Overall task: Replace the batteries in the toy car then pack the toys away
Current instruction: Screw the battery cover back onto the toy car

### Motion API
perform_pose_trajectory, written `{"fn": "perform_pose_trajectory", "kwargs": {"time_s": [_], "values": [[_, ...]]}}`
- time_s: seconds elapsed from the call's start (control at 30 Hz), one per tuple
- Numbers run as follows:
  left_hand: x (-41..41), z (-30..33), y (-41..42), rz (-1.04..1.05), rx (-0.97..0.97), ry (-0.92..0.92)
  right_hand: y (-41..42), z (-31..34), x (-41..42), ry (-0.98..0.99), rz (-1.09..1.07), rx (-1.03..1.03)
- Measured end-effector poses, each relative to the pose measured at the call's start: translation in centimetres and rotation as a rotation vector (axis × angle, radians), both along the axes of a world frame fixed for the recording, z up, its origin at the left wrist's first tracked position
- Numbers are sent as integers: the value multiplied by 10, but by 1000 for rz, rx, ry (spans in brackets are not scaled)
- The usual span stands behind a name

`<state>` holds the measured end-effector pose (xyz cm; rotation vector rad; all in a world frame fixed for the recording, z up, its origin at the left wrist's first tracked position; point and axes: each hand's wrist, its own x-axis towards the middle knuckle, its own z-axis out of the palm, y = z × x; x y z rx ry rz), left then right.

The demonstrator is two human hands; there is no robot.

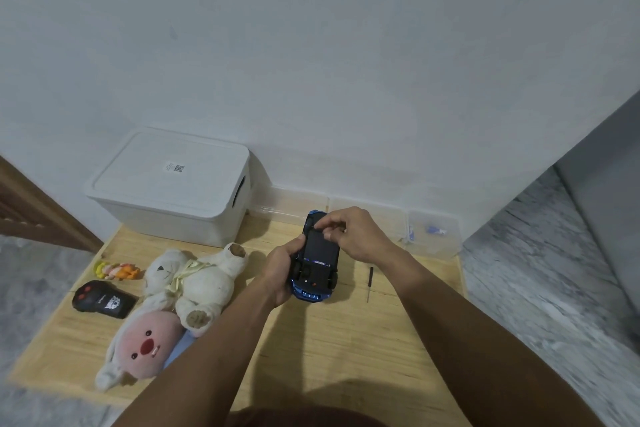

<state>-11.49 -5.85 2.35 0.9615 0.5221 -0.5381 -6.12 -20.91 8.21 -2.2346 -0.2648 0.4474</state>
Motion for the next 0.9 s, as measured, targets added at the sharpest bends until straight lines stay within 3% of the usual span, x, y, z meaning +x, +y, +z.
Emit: {"fn": "perform_pose_trajectory", "kwargs": {"time_s": [0.23,0.47,0.53,0.67,0.9], "values": [[-1,-1,-1,32,-14,-12,1,-2,-3,-39,42,-83],[-2,-4,-5,98,-23,-40,12,-12,-17,-249,75,-331],[-3,-4,-4,96,-6,-45,13,-15,-19,-234,43,-291],[-7,-6,-1,96,18,-55,7,-13,-14,-50,-93,-2],[-7,-3,-2,65,48,-60,1,-10,-7,50,-70,98]]}}
